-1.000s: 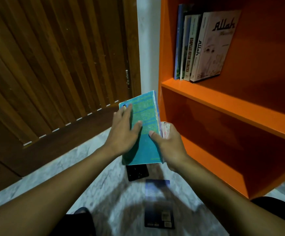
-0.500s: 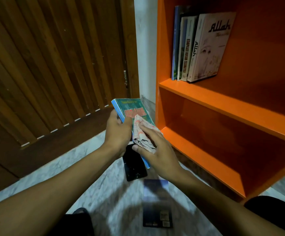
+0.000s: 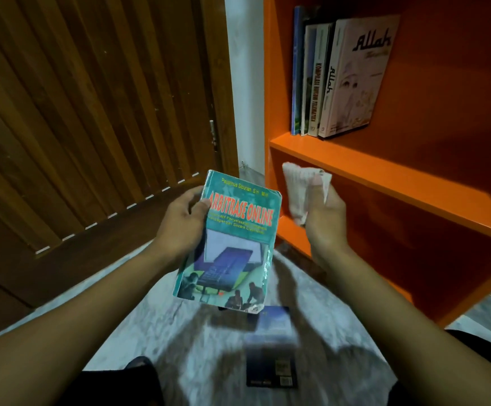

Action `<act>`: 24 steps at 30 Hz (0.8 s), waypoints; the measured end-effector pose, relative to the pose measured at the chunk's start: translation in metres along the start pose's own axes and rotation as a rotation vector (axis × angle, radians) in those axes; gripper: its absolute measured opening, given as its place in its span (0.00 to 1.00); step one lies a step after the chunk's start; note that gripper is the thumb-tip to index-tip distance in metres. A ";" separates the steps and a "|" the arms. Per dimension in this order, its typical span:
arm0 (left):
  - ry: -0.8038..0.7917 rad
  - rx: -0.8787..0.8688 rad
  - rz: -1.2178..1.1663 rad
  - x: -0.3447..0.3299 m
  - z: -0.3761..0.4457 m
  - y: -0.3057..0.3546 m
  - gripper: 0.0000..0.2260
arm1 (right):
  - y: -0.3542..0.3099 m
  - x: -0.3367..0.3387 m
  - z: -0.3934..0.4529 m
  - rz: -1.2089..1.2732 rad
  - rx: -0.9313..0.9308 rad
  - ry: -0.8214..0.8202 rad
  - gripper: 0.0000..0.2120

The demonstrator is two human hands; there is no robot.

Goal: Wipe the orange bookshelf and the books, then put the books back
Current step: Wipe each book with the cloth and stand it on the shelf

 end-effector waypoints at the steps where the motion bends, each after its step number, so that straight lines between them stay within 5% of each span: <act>1: -0.027 0.001 -0.001 -0.004 -0.002 0.001 0.13 | -0.011 -0.005 0.001 -0.076 0.100 -0.050 0.14; 6: -0.070 0.010 -0.149 -0.021 -0.004 0.006 0.13 | -0.001 -0.043 -0.014 -0.499 0.277 -0.290 0.15; 11: 0.094 0.076 -0.407 -0.010 0.008 -0.002 0.10 | 0.018 -0.065 -0.045 -0.412 0.226 -0.444 0.18; 20: 0.378 0.148 -0.513 0.052 0.034 -0.033 0.12 | 0.044 -0.090 -0.083 -0.450 0.252 -0.651 0.22; 24: 0.403 0.151 -0.487 0.070 0.034 -0.038 0.13 | 0.055 -0.093 -0.088 -0.465 0.169 -0.749 0.12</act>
Point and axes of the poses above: each hand's wrist, its own z-axis towards the middle knuckle, its own x-axis out of the back of the hand, y = z × x, the point moved 10 cm from there along z, towards the middle knuckle, and after that the axes turned 4 degrees about -x, right-handed, at the moved point
